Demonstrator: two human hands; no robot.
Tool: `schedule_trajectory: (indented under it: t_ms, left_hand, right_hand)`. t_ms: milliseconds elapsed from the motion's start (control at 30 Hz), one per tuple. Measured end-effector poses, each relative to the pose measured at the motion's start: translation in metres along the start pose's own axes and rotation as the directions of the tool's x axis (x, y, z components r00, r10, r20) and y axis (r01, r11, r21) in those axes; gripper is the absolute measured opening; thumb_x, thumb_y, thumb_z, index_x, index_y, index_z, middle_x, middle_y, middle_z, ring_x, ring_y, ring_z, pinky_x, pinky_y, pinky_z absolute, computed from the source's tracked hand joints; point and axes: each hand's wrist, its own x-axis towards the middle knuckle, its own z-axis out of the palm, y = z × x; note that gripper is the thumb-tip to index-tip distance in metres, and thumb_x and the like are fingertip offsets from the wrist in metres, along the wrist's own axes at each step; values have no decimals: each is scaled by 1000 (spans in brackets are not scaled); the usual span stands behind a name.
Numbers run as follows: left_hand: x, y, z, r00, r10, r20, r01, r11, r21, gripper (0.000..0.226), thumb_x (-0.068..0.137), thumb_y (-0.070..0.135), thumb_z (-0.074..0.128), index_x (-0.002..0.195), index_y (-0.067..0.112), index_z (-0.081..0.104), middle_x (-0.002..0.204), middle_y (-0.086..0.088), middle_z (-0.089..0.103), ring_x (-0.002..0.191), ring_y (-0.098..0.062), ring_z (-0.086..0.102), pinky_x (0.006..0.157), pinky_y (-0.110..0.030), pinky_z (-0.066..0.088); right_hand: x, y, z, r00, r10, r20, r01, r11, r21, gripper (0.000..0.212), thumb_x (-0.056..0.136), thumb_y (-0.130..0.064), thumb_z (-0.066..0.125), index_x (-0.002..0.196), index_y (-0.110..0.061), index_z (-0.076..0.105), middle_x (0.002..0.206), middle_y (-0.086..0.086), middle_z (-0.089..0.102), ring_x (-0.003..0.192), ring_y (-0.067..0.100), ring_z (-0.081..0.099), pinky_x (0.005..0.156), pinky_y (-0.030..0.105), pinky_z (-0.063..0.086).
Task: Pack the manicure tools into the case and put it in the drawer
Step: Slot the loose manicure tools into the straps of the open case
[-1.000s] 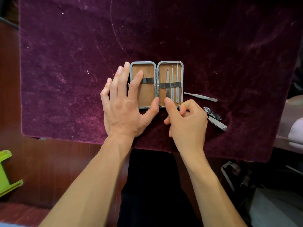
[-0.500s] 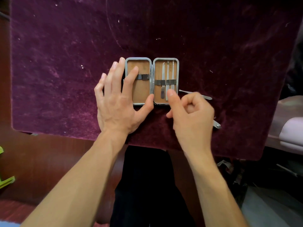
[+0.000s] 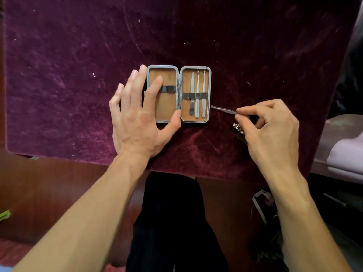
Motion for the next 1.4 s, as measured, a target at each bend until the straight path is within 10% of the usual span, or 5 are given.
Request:
schedule_trajectory:
  t_ms: [333, 500, 733, 1233, 1400]
  left_hand:
    - [1, 0, 0, 1000, 1, 6, -1, 1000, -1, 73, 94, 66, 48, 153, 25, 37, 169, -7, 27, 157, -27, 26, 124, -50, 22]
    - [1, 1, -1, 1000, -1, -4, 1, 1000, 2, 73, 93, 66, 48, 153, 25, 39, 169, -7, 28, 157, -26, 26, 125, -49, 21]
    - [0, 0, -1, 1000, 5, -12, -5, 1000, 17, 72, 94, 67, 47, 153, 26, 40, 169, -7, 29, 157, -25, 27, 125, -48, 22]
    - [0, -2, 1, 999, 23, -35, -23, 1000, 8, 72, 93, 66, 50, 151, 24, 44, 167, -8, 32, 156, -25, 30, 124, -48, 24]
    - [1, -3, 0, 999, 16, -33, -16, 1000, 8, 72, 93, 66, 50, 151, 24, 45, 167, -7, 33, 156, -25, 31, 124, -47, 25]
  right_hand:
    - [1, -3, 0, 999, -4, 34, 5, 999, -38, 8, 102, -23, 71, 107, -24, 76, 101, -9, 60, 71, 5, 54, 74, 39, 57]
    - [-13, -14, -5, 999, 50, -10, -47, 978, 202, 9, 100, -24, 72, 102, -32, 74, 89, -13, 71, 70, -1, 64, 69, 12, 53]
    - [-61, -54, 47, 892, 297, 342, -451, 519, 726, 6, 96, -19, 79, 100, -23, 80, 75, -9, 76, 63, -2, 63, 58, 11, 48]
    - [-60, -74, 75, 877, 441, 188, -438, 577, 689, 4, 92, -27, 83, 91, -27, 79, 82, -7, 81, 56, 1, 68, 57, 12, 53]
    - [-51, -80, 76, 850, 508, 141, -462, 588, 664, 34, 84, -37, 89, 88, -26, 57, 74, -4, 80, 48, 2, 65, 57, 8, 48]
